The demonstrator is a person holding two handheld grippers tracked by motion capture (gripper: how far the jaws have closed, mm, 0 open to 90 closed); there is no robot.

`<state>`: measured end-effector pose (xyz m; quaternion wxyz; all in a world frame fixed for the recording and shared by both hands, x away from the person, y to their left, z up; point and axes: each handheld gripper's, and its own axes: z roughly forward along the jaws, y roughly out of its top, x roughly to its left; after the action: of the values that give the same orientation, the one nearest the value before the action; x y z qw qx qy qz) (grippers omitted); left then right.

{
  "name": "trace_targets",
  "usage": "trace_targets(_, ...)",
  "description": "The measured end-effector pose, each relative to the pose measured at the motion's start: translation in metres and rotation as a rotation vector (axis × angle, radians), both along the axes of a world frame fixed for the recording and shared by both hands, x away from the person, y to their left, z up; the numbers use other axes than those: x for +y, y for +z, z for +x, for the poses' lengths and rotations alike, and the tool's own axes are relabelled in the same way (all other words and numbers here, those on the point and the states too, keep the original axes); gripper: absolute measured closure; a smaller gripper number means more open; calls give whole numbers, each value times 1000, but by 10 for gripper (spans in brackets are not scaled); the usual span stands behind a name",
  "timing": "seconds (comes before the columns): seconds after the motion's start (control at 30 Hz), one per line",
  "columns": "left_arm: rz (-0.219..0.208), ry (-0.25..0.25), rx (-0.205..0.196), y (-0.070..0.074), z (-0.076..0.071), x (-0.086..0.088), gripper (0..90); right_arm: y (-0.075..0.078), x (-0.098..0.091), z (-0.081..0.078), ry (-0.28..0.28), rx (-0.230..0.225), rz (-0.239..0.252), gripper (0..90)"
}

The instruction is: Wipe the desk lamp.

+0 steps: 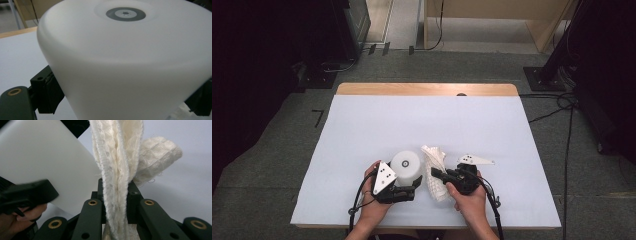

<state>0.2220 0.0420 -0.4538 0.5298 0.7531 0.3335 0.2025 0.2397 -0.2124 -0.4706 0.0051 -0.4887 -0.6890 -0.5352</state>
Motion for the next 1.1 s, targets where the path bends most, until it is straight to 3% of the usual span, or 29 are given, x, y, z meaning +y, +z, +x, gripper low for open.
trace_targets(0.2,35,-33,9,-4,-1,-5,86,6,6,-4,11,-19,20,791)
trace_targets(0.47,80,-73,26,-10,0,-12,86,27,-3,-8,3,-76,73,791)
trace_targets(0.67,85,-80,25,-11,-1,-14,86,40,-8,-12,1,-114,97,791)
trace_targets(0.77,75,-84,24,-8,-1,-13,86,36,-8,-10,2,-109,85,791)
trace_targets(0.9,48,-80,16,-3,-1,-8,86,20,-4,-5,7,-51,48,791)
trace_targets(1.1,33,-76,16,-1,0,-5,86,6,0,-1,8,-12,12,792)
